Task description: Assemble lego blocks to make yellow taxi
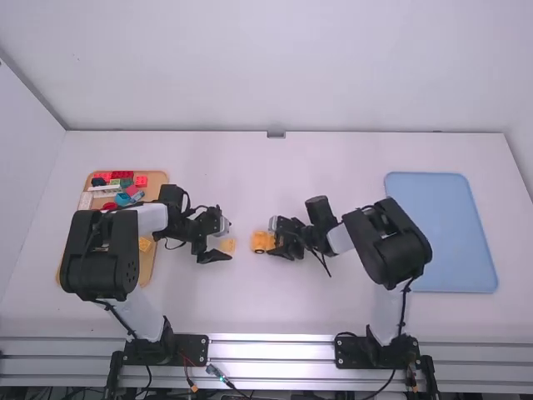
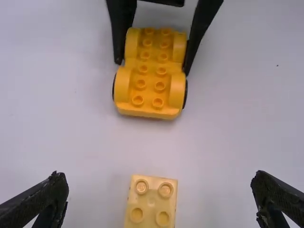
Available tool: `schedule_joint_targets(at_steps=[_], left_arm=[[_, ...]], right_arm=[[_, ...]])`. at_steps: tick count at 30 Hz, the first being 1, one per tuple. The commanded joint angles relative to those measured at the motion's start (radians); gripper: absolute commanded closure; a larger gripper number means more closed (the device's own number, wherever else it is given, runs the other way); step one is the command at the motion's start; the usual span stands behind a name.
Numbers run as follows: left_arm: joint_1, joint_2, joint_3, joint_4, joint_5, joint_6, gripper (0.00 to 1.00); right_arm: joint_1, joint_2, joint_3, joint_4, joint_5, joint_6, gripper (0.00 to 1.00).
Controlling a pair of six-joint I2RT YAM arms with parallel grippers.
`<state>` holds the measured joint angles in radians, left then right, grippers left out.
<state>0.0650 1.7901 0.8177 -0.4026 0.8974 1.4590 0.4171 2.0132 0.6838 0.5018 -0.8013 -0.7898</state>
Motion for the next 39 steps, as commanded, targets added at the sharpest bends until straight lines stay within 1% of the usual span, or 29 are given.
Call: schedule_joint_targets(at_steps=[1, 7, 9, 10, 12, 14, 19, 23, 26, 27, 33, 36, 39], left_arm=[[-0.022, -0.022, -0.012, 0.004, -0.008, -0.003, 0.01], [-0.058, -0.008, -0.076, 0.127, -0.043, -0.005, 0.00], [-0.059, -0.008, -0.094, 0.167, -0.054, -0.029, 0.05], [-0.058, -0.008, -0.103, 0.193, -0.064, -0.061, 0.07], [-0.050, -0.008, -0.114, 0.235, -0.093, -0.116, 0.16], [-0.036, -0.008, -0.121, 0.254, -0.098, -0.132, 0.17], [-0.005, -0.008, -0.123, 0.255, -0.095, -0.128, 0.18], [0.038, -0.008, -0.122, 0.238, -0.049, -0.107, 0.17], [0.044, -0.006, -0.122, 0.224, -0.042, -0.071, 0.26], [0.041, -0.006, -0.122, 0.227, -0.042, -0.072, 0.27], [0.029, 0.054, -0.089, 0.219, -0.041, -0.050, 0.30], [0.031, 0.095, -0.052, 0.183, -0.013, -0.047, 0.29], [0.042, 0.123, -0.005, 0.093, 0.011, 0.048, 0.33]], right_arm=[[-0.019, -0.010, -0.016, -0.016, 0.040, 0.030, 0.51], [-0.019, -0.009, -0.016, -0.023, 0.040, 0.024, 0.52], [-0.012, -0.009, -0.016, -0.023, 0.040, 0.023, 0.52], [-0.008, -0.009, -0.016, -0.022, 0.040, 0.024, 0.52], [-0.003, -0.009, -0.016, -0.021, 0.040, 0.023, 0.52], [-0.006, -0.009, -0.017, -0.015, 0.040, 0.028, 0.51], [-0.006, -0.009, -0.017, -0.015, 0.040, 0.034, 0.51], [-0.005, -0.009, -0.016, -0.015, 0.039, 0.035, 0.50], [-0.005, -0.009, -0.016, -0.015, 0.039, 0.035, 0.49], [-0.005, -0.009, -0.016, -0.015, 0.040, 0.035, 0.49], [-0.005, -0.009, -0.016, -0.015, 0.039, 0.035, 0.47], [-0.005, -0.009, -0.016, -0.014, 0.040, 0.046, 0.47], [-0.005, -0.009, -0.016, -0.010, 0.040, 0.061, 0.46]])
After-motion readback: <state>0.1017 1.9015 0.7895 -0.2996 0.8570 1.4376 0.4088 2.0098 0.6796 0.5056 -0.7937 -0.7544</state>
